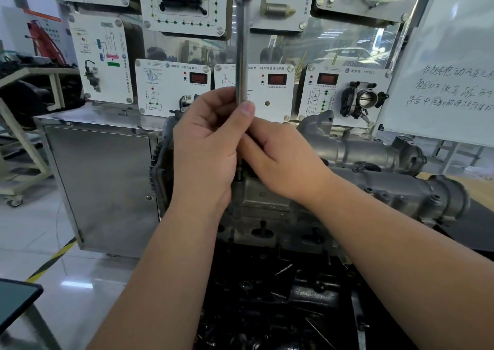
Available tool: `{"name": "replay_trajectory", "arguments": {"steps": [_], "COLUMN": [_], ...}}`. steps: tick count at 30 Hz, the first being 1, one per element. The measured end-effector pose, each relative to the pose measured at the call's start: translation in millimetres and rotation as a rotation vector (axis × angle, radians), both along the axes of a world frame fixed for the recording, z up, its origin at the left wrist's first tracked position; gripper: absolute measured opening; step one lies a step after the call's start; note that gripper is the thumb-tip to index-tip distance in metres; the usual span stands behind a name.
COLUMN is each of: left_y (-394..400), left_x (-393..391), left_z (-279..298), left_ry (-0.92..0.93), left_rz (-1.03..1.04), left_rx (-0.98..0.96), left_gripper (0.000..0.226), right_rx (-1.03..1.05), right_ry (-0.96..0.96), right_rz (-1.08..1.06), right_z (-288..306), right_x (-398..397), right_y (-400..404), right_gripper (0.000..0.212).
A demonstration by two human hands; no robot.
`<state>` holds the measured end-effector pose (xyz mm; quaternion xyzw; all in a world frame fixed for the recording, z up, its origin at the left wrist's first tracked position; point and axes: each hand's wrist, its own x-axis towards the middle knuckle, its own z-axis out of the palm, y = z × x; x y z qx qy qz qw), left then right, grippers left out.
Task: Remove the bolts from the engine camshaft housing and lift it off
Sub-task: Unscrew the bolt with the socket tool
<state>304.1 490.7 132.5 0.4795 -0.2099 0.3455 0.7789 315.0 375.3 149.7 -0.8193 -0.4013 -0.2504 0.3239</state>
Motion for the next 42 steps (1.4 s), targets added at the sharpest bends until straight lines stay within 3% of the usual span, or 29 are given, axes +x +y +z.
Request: {"name": "replay_trajectory", "arguments": {"steps": [2, 7, 13, 17, 21, 29, 34, 37, 40, 42], "left_y": [0.0, -2.5, -0.9, -0.1, 0.0, -1.8, -3.7, -2.1, 2.3, 2.6], "left_x": [-0.3, -3.7, -2.5, -3.3, -2.4, 0.2, 2.8, 0.8, 0.0, -0.4], "left_z": [0.2, -0.5, -0.3, -0.1, -1.1, -1.8, -3.7, -2.2, 0.0, 0.7], "left_ry": [0.018, 0.002, -0.040, 0.034, 0.067, 0.024, 0.013, 0.029, 0.076, 0.072], "left_rz": [-0.028, -0.038, -0.003, -0.094, -0.091, -0.068, -0.001, -0.034, -0.075, -0.057], "left_rx": [0.019, 0.118, -0.013, 0.025, 0.114, -0.014, -0.039, 0.010, 0.059, 0.061], "left_gripper": [0.010, 0.020, 0.021, 0.007, 0.027, 0.005, 0.015, 0.010, 0.026, 0.023], "right_rx": [0.004, 0.015, 0.024, 0.038, 0.036, 0.046, 0.040, 0.013, -0.001, 0.009], "right_ry": [0.013, 0.021, -0.018, -0.004, 0.040, 0.004, 0.051, 0.059, 0.093, 0.094], "right_rz": [0.006, 0.003, 0.008, 0.017, 0.035, -0.008, 0.017, 0.020, 0.025, 0.035], "right_z": [-0.4, -0.7, -1.6, -0.9, -0.2, -1.9, -0.7, 0.5, 1.2, 1.0], "right_x": [1.0, 1.0, 1.9, 1.9, 1.6, 3.3, 3.2, 3.3, 2.5, 1.6], "right_y": [0.2, 2.0, 0.2, 1.2, 1.5, -0.2, 0.0, 1.3, 2.2, 1.8], "right_gripper": [0.029, 0.031, 0.026, 0.037, 0.037, 0.041, 0.037, 0.038, 0.040, 0.041]}}
